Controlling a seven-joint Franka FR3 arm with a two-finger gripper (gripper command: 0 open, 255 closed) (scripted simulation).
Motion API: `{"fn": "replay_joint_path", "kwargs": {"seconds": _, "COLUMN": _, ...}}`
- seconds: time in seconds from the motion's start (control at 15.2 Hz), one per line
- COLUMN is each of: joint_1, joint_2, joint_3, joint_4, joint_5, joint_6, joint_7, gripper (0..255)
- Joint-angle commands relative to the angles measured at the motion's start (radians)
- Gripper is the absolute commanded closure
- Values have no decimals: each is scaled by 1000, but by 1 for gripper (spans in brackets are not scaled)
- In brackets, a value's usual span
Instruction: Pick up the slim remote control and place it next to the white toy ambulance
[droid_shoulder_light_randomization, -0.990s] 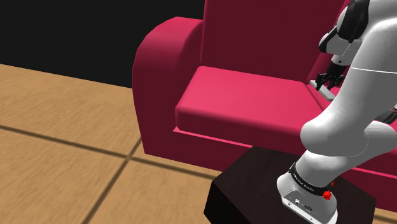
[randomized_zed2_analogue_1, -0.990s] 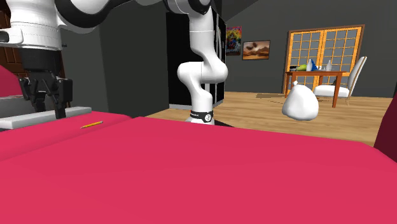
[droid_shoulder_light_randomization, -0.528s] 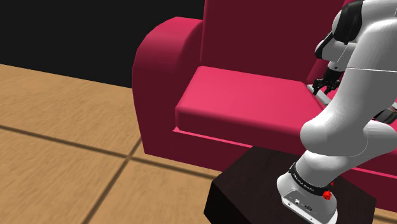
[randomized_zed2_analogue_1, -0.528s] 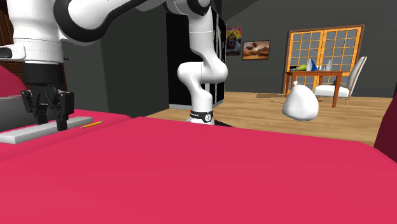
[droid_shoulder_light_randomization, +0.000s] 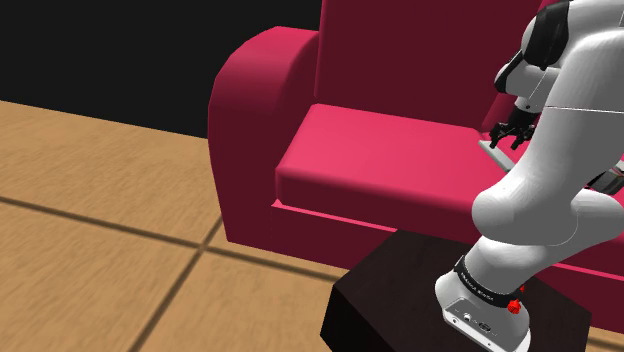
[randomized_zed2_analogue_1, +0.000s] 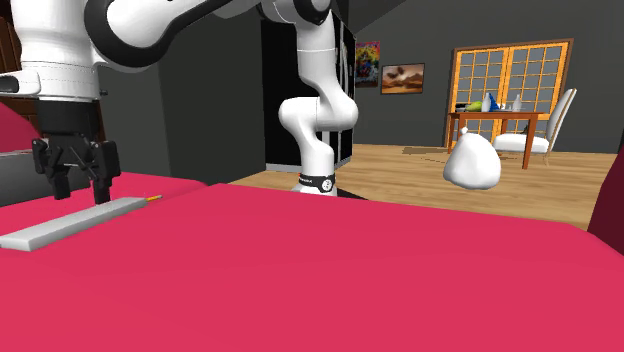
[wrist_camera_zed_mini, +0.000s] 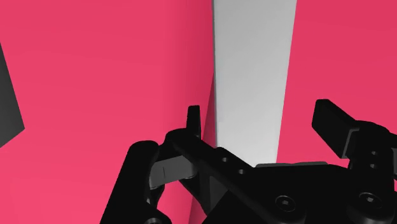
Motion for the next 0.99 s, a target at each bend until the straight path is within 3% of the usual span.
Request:
{"fn": "replay_joint_path", "kwargs": {"seconds": 0.0, "joint_1": 0, "joint_2": 0, "joint_3": 0, "joint_4": 0, "joint_5": 0, "joint_6": 0, "joint_7": 0, "gripper": 0}}
{"fn": "replay_joint_path", "kwargs": {"seconds": 0.2, "joint_1": 0, "joint_2": 0, "joint_3": 0, "joint_4": 0, "joint_5": 0, "joint_6": 0, "joint_7": 0, "gripper": 0}}
{"fn": "replay_joint_path", "kwargs": {"seconds": 0.46, "joint_1": 24, "joint_2": -71, "joint_3": -26, "joint_4": 49, "joint_5": -61, "joint_6": -104, "joint_7": 40, "gripper": 0}}
{"fn": "replay_joint_path", "kwargs": {"seconds": 0.92, "joint_1": 23, "joint_2": -71, "joint_3": -26, "joint_4": 49, "joint_5": -61, "joint_6": -104, "joint_7": 40, "gripper": 0}}
